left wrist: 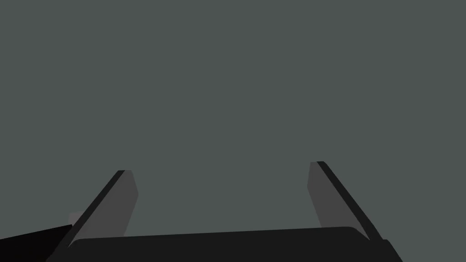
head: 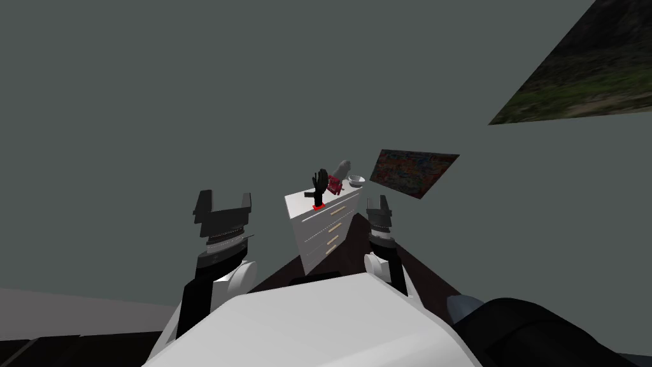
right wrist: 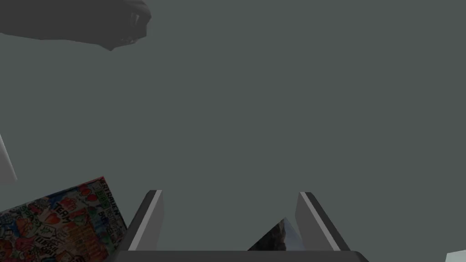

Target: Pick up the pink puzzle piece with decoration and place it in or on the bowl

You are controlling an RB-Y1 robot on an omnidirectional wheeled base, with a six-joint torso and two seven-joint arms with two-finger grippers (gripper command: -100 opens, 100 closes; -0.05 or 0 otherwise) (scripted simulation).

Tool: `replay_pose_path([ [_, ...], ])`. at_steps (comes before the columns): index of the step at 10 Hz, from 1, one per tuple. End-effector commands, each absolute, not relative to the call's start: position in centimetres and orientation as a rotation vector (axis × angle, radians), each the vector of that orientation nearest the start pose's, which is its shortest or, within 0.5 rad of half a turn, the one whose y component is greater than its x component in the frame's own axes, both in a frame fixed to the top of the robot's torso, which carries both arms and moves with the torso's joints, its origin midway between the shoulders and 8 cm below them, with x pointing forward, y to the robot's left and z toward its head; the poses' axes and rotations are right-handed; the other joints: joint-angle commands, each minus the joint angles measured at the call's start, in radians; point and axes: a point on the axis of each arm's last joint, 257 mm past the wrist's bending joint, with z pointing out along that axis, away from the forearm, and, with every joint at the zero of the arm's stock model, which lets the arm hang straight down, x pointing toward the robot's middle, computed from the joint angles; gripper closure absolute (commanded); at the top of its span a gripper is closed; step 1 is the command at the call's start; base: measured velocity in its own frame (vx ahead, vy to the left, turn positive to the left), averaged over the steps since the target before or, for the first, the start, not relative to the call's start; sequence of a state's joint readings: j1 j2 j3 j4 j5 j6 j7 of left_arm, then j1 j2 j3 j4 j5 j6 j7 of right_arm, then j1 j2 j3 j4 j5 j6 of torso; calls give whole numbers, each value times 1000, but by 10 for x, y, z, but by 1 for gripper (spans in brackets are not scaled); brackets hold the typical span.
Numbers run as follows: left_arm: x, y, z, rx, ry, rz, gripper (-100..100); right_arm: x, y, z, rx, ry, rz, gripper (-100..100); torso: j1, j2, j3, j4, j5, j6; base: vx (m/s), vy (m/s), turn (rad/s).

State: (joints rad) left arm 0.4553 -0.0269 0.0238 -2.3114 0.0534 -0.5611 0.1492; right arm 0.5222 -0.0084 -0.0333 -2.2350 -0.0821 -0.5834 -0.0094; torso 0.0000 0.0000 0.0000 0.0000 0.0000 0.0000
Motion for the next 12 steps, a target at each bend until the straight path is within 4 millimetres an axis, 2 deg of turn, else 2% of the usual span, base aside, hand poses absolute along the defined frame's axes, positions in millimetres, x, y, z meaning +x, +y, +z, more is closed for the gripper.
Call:
replay_pose_path([
  [1, 325, 288, 63, -642, 423, -1496, 0, 337, -303, 12, 683, 565, 1335, -100, 0, 0, 0, 0, 0, 0, -5, -23, 19],
  [4, 325, 288, 63, -642, 423, -1495, 0, 352, -309, 2, 708, 589, 1385, -100, -5, 1, 1, 0, -1, 0, -28, -73, 31],
  [8, 325, 288, 63, -642, 423, -1495, 0, 385, -330, -14, 814, 562, 1491, -100, -10, 3, 2, 1, -2, 0, -56, -135, 48],
  [9, 325, 288, 63, -642, 423, -1495, 0, 386, -331, -17, 819, 565, 1489, -100, -11, 3, 2, 1, -2, 0, -42, -107, 22],
  [11, 325, 288, 63, -642, 423, -1495, 0, 408, -346, -28, 903, 529, 1556, -100, -7, 3, 2, 1, -2, 0, -69, -108, 49],
  [12, 325, 288, 63, -642, 423, -1495, 0, 408, -346, -28, 903, 529, 1556, -100, -8, 4, 2, 1, -2, 0, -60, -108, 26],
])
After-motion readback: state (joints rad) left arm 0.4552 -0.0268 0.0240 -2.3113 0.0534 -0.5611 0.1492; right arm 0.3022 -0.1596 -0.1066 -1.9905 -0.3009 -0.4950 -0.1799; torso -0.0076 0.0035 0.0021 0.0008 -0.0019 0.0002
